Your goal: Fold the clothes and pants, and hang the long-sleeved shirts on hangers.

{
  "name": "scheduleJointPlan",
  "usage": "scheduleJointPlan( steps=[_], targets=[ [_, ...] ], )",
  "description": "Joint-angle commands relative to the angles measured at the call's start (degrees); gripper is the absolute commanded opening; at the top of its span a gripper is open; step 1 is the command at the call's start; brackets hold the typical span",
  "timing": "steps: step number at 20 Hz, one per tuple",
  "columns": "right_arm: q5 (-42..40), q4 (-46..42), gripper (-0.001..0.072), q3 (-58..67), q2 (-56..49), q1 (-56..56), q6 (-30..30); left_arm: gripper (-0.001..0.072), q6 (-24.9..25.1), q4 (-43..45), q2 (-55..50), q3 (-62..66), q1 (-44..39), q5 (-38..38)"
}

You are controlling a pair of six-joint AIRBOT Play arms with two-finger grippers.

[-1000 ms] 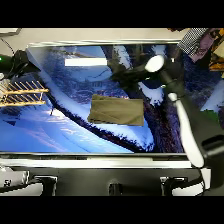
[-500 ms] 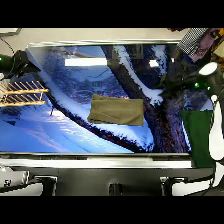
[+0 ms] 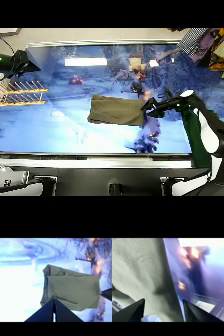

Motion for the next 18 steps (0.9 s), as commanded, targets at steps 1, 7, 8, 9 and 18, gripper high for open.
scheduleJointPlan(
  steps=[1,7,8,9,18],
  targets=[
    [-4.61,1.42,0.0547,-1.36,-0.37,2.69,-1.38,0.0019,0.02,0.0,-0.15,0.02,0.04,0.81],
    [-7.13,1.46,0.0178,-1.33,-1.11,6.4,-1.14,0.0019,0.0,-0.02,-0.7,0.02,0.04,0.81],
    [-7.5,3.06,0.0036,-1.33,-1.05,6.36,-1.25,0.0019,0.0,-0.02,-0.76,0.02,0.04,0.81],
    [-7.69,4.57,0.0032,-1.09,-0.81,6.25,-1.46,0.0019,0.02,-0.02,-0.81,0.02,0.07,0.81],
    [-6.69,4.92,0.0029,16.98,1.46,-0.9,10.29,0.0019,0.04,-0.02,-0.81,0.02,0.07,0.81]
  ],
)
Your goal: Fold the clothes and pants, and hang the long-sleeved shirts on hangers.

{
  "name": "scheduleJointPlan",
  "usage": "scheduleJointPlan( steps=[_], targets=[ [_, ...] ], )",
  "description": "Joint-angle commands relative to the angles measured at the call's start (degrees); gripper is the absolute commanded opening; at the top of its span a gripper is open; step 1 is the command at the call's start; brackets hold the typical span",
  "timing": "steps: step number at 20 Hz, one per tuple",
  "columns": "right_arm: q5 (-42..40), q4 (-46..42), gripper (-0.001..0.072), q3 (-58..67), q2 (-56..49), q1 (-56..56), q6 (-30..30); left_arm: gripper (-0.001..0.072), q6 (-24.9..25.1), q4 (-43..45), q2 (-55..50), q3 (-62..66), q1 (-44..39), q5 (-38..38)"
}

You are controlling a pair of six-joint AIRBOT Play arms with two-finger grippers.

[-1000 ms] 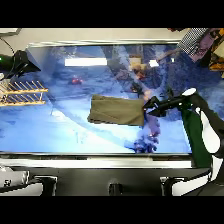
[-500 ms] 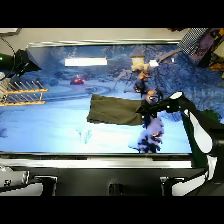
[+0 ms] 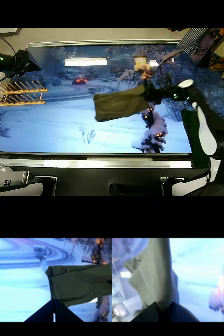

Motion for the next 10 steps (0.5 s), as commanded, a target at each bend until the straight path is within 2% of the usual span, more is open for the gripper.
scheduleJointPlan(
  steps=[1,10],
  targets=[
    [0.2,-0.13,0.0029,8.59,0.22,-4.68,5.86,0.0019,0.04,0.0,-0.04,0.02,0.02,0.02],
    [-2.05,-6.56,0.0029,22.77,0.22,-21.14,15.98,0.0019,0.17,0.0,-0.68,0.02,0.04,0.04]
  ],
)
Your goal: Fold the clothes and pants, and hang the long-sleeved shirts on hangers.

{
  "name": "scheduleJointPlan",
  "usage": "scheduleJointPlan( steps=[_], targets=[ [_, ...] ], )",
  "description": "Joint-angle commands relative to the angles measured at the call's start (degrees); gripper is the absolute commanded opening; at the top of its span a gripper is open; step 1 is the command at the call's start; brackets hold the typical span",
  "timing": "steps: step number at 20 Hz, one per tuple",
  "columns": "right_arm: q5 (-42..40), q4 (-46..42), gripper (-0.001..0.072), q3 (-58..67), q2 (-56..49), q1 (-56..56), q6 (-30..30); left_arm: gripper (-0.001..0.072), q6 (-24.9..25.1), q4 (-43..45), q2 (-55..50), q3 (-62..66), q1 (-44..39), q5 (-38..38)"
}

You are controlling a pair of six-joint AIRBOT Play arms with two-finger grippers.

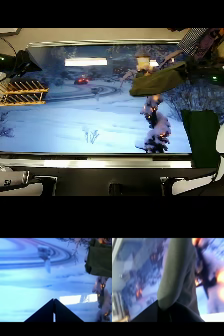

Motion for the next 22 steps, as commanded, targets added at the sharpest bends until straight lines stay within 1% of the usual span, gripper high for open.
scheduleJointPlan(
  steps=[1,4,6,9,11,13,17,22],
  targets=[
    [-1.64,-3.06,0.0029,4.83,0.04,-7.06,4.68,0.0019,0.07,0.02,-0.44,0.02,0.04,0.02],
    [-2.23,-9.01,0.0028,7.96,0.07,-11.74,9.51,0.0019,0.07,0.02,-1.16,0.02,0.04,0.02],
    [-2.29,-12.85,0.0028,8.94,0.42,-13.84,13.75,0.0019,0.07,0.02,-1.57,0.02,0.04,0.02],
    [-2.14,-20.87,0.0028,8.94,2.12,-15.91,22.27,0.0019,0.04,0.02,-2.1,0.02,0.04,0.02],
    [-0.24,-28.41,0.0028,8.94,3.67,-16.09,29.97,0.0019,0.07,0.02,-2.16,0.02,0.04,0.02],
    [2.12,-33.53,0.0028,8.94,5.29,-16.09,35.43,0.0019,0.07,0.02,-2.16,0.02,0.04,0.0],
    [7.74,-37.27,0.0028,8.94,7.89,-16.06,41.4,0.0019,0.07,0.02,-2.16,0.02,0.04,0.0],
    [18.36,-41.35,0.0028,8.94,10.34,-16.06,42.86,0.0019,0.07,0.02,-2.16,0.02,0.04,-0.02]
  ],
)
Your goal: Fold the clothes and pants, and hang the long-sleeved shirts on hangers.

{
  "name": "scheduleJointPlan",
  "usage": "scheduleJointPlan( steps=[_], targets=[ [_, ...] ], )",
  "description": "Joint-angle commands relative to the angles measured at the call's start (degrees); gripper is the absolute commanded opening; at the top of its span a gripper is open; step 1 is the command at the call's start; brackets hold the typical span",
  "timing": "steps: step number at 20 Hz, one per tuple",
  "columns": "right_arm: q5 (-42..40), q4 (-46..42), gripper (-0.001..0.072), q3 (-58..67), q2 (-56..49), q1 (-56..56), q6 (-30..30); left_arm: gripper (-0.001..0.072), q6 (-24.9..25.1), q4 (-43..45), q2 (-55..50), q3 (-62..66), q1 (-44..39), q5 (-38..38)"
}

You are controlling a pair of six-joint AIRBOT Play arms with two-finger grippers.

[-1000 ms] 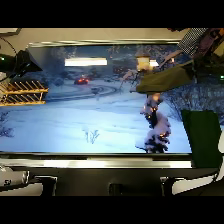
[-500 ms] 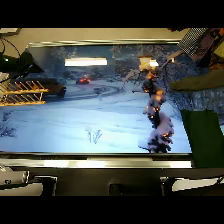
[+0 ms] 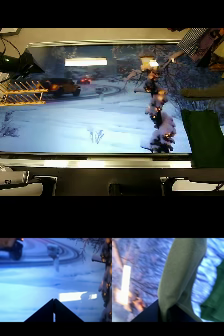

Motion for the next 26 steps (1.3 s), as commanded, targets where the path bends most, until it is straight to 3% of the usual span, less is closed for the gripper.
scheduleJointPlan(
  steps=[1,6,15,26],
  targets=[
    [8.61,-5.25,0.0028,0.04,1.9,-0.02,2.23,0.0019,0.0,0.0,-0.02,0.02,0.04,-0.04],
    [18.01,-11.85,0.0029,-0.02,3.52,0.02,0.92,0.0019,0.0,-0.02,-0.02,0.02,0.04,-0.04],
    [29.7,-24.02,0.003,-4.63,3.56,0.02,-8.46,0.0019,0.0,-0.02,-0.02,0.02,0.02,-0.04],
    [24.13,-29.14,0.0031,-28.87,8.63,0.02,-10.14,0.0019,0.0,-0.02,-0.02,0.02,0.02,-0.07]
  ],
)
